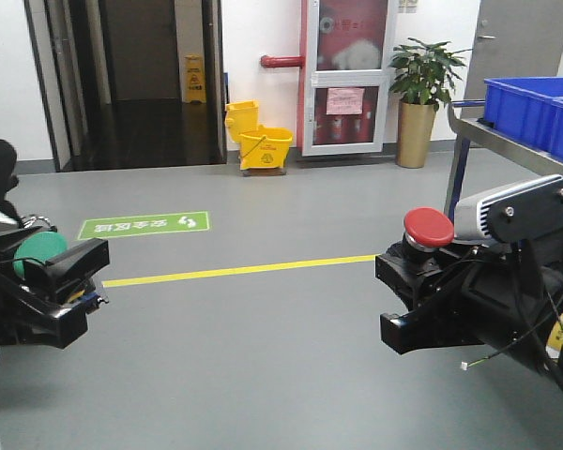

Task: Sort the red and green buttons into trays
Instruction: 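Drive the base with both buttons held to the green and red trays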

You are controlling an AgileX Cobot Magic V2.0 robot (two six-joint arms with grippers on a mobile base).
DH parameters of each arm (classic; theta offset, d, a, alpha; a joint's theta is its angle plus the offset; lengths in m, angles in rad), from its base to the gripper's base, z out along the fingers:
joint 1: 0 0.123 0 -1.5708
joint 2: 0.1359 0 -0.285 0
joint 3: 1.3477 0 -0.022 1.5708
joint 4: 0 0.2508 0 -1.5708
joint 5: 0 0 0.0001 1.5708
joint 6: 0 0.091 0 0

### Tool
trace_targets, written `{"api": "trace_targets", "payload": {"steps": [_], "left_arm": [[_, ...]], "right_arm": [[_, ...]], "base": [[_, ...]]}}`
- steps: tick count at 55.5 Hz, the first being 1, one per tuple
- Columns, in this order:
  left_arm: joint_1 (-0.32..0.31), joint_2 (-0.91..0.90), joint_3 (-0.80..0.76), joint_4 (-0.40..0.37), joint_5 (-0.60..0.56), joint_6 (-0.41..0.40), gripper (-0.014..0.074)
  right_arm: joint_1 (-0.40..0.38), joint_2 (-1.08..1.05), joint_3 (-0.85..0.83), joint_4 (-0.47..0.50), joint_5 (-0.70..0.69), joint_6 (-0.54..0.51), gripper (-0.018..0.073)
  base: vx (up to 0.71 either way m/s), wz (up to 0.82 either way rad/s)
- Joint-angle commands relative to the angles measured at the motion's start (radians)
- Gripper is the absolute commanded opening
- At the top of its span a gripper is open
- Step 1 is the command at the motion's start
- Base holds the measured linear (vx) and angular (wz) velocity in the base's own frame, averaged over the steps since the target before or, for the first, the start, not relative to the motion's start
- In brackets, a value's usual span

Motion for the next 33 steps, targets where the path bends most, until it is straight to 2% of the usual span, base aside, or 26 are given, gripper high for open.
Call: {"api": "trace_targets", "payload": {"steps": [1, 33], "left_arm": [[-0.003, -0.017, -0.037, -0.006, -0.092, -0.001, -0.0003], [-0.003, -0.017, -0.037, -0.006, -0.092, -0.001, -0.0003]], "right_arm": [[-0.004, -0.026, -0.039, -0.005, -0.075, 0.002, -0.0010], [-0.004, -0.026, -0.039, -0.005, -0.070, 0.002, -0.0010]], "base": [[0.47, -0.14], [0.47, -0.17]]}}
